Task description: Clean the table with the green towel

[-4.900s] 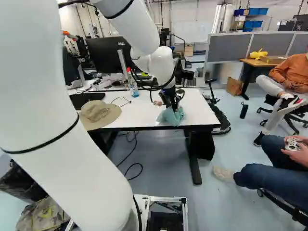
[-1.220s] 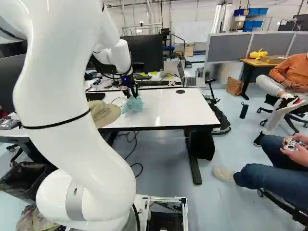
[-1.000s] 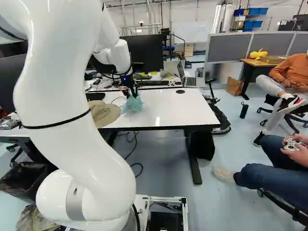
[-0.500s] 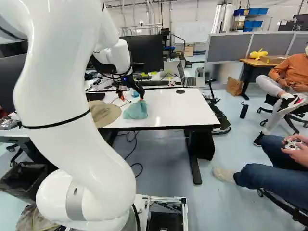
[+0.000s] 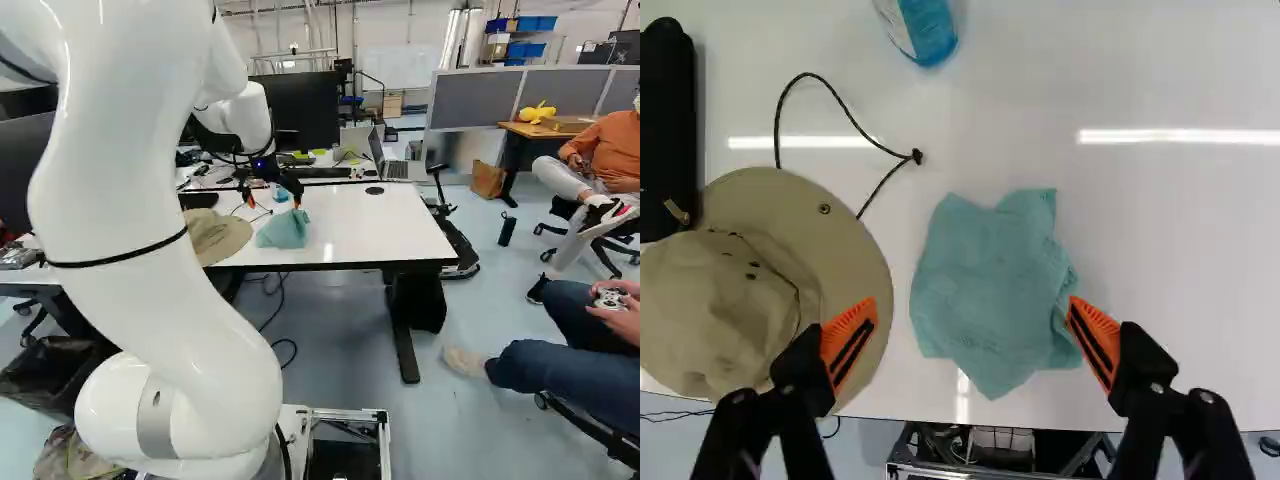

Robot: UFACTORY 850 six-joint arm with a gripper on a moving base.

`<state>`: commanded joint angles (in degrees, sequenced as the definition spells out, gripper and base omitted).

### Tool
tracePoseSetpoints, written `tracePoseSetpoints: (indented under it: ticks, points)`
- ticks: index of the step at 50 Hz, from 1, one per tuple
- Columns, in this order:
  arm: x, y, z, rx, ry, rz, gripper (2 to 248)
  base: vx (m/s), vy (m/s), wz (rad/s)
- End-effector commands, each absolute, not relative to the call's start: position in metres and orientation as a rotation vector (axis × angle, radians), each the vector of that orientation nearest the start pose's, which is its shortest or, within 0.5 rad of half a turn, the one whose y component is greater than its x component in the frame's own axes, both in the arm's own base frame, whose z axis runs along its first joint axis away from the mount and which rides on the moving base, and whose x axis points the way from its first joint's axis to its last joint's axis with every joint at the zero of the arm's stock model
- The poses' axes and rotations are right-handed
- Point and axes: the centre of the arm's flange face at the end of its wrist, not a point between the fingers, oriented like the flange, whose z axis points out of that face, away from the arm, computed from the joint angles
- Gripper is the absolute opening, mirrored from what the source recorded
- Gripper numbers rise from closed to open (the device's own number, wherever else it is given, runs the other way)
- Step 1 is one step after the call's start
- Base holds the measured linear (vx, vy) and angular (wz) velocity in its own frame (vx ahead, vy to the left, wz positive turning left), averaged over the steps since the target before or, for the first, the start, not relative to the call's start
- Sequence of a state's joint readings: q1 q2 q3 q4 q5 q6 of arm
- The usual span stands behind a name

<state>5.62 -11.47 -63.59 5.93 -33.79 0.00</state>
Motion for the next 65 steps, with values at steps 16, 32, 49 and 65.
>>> tracePoseSetpoints:
  ticks: [16,32,49,65]
  points:
    - [0.528,0.056,0.515,-3.015,-0.029,-0.508,247,0.000,0.000,0.000]
    - [0.521,0.053,0.508,-3.010,-0.024,-0.563,247,0.000,0.000,0.000]
    - [0.509,0.047,0.497,-3.000,-0.016,-0.652,247,0.000,0.000,0.000]
    - [0.492,0.041,0.484,-2.982,-0.008,-0.765,247,0.000,0.000,0.000]
